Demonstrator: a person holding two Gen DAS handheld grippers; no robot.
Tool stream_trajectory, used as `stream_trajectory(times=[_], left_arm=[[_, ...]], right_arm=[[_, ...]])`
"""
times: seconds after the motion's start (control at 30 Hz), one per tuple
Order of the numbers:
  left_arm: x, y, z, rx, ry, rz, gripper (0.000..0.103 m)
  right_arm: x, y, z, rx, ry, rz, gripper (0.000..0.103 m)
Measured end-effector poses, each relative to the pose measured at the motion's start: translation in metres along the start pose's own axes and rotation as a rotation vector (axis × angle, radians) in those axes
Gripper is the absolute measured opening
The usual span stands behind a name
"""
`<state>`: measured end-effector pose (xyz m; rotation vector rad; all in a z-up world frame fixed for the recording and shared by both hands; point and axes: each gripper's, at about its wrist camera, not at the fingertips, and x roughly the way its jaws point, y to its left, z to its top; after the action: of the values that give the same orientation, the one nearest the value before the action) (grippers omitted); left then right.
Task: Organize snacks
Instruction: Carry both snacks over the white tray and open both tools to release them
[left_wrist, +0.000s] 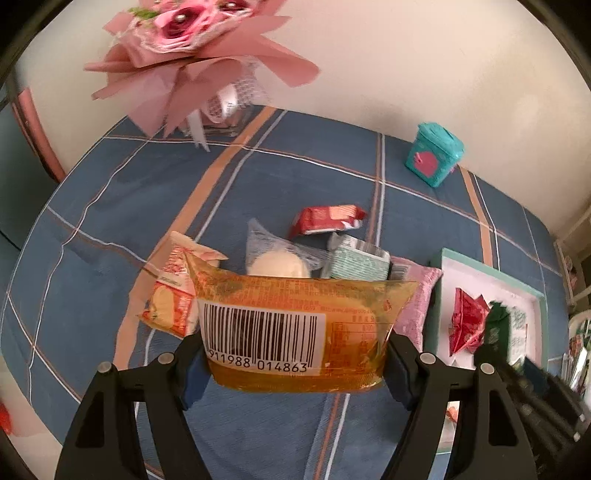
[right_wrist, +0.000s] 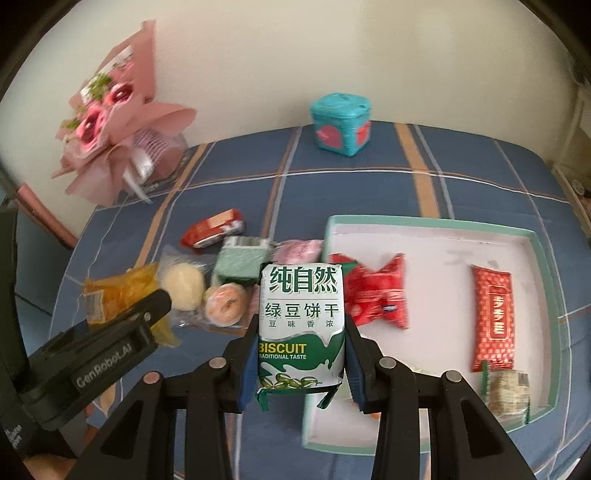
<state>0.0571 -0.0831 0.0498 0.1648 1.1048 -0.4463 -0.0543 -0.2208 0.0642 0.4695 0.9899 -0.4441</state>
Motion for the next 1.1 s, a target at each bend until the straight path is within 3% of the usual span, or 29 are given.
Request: stream_trajectory(times=[0.37, 0.57, 0.8, 1.1], left_arm=[[0.006, -0.031, -0.007, 0.067, 0.032, 0.002, 0.078], [0.013, -0.045, -0.012, 0.065, 0.066, -0.022, 0.078], [0.016, -0.092, -0.008, 0.137, 0.067, -0.031, 0.078], [0.023, -0.176, -0.005, 0.284, 0.089, -0.078, 0.078]], right_arm=[[-0.009, -0.079, 0.011, 0.118, -0.027, -0.088, 0.042], [-0.005, -0.124, 0.011, 0.195, -0.031, -0.185, 0.042], [0.002, -0.166, 0.009, 0.231, -0.026, -0.300, 0.042], [0.009, -0.198, 0.009, 0.267, -0.023, -0.372, 0.042]])
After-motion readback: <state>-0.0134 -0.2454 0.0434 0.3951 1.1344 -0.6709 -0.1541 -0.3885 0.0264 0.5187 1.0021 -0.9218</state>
